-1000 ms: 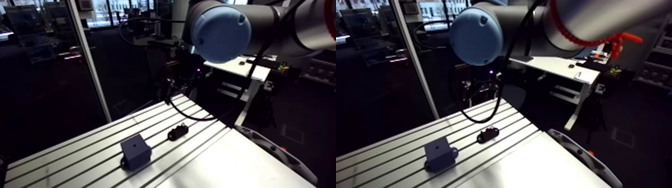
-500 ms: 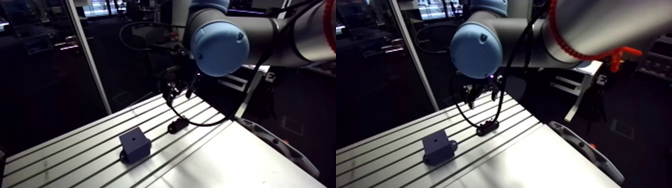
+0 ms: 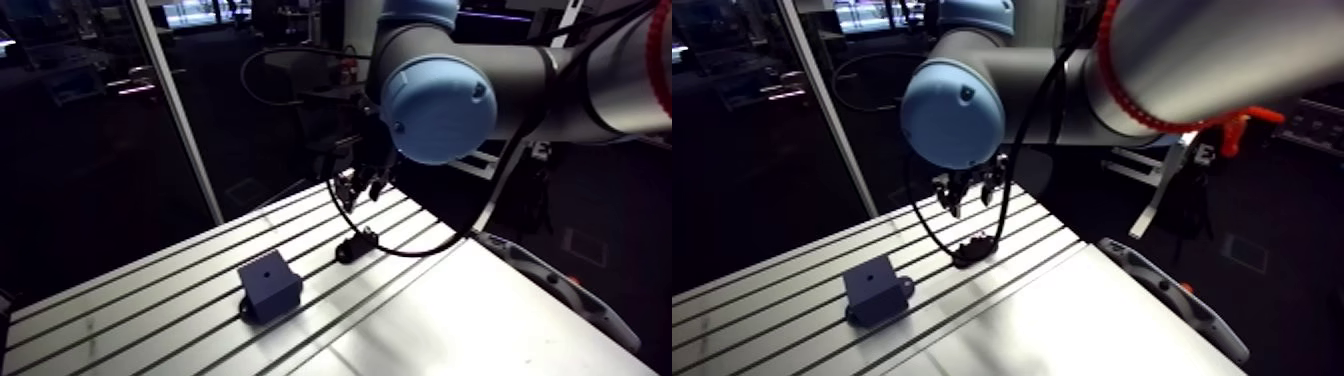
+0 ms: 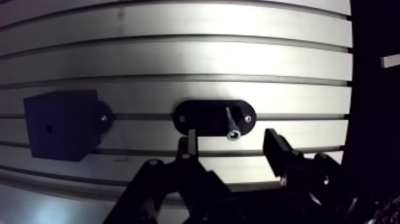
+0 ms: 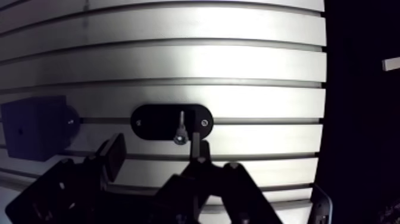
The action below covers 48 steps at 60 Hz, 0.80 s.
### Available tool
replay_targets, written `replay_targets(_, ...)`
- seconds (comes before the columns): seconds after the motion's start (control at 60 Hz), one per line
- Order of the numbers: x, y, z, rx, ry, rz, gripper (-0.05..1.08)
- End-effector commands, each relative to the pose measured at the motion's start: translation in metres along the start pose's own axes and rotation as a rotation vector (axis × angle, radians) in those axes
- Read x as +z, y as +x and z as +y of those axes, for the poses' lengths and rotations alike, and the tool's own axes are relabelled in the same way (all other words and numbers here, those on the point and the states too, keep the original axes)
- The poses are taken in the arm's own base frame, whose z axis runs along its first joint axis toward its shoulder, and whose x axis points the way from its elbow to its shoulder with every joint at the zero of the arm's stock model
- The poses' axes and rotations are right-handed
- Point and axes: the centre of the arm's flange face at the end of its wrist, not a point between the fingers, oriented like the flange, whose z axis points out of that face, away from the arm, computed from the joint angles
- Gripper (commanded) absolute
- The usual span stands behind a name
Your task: Pick up the M10 bolt and insert it into the hole until fully seated.
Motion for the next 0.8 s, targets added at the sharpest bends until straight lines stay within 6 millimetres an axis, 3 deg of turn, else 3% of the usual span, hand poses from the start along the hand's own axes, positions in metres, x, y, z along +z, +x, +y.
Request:
replay_targets(0.017, 0.004, -0.001, 0.000, 0.000, 0.001, -0.007, 0.37)
replay_targets(0.8, 0.029, 0.000, 0.006, 0.002, 0.009, -0.021, 0.44)
